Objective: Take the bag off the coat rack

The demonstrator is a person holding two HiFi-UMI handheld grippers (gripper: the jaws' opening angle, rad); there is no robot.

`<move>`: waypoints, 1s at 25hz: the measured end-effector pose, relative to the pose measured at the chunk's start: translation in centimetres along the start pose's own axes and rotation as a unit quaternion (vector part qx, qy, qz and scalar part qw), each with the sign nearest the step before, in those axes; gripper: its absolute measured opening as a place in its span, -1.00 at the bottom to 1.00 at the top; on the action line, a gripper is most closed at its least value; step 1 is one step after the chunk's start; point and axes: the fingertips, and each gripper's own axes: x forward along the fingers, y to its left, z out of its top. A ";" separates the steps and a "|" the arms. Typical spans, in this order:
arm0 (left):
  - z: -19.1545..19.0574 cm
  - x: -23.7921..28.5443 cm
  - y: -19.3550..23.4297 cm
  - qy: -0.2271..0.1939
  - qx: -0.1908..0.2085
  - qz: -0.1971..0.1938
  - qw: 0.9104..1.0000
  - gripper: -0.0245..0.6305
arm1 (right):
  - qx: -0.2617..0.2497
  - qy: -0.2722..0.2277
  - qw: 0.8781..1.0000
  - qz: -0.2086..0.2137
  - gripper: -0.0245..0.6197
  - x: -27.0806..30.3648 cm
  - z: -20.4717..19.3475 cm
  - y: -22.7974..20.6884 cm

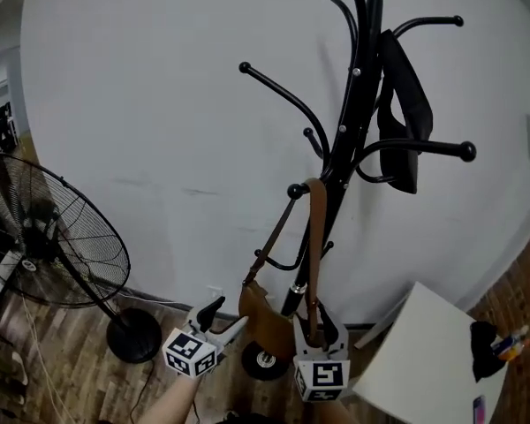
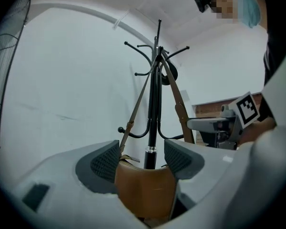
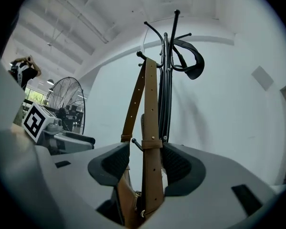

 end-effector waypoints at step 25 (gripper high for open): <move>3.2 11.9 3.0 0.021 0.119 -0.099 0.988 -0.49 | -0.038 0.033 0.992 -0.112 -0.57 3.1 -0.7 -1.0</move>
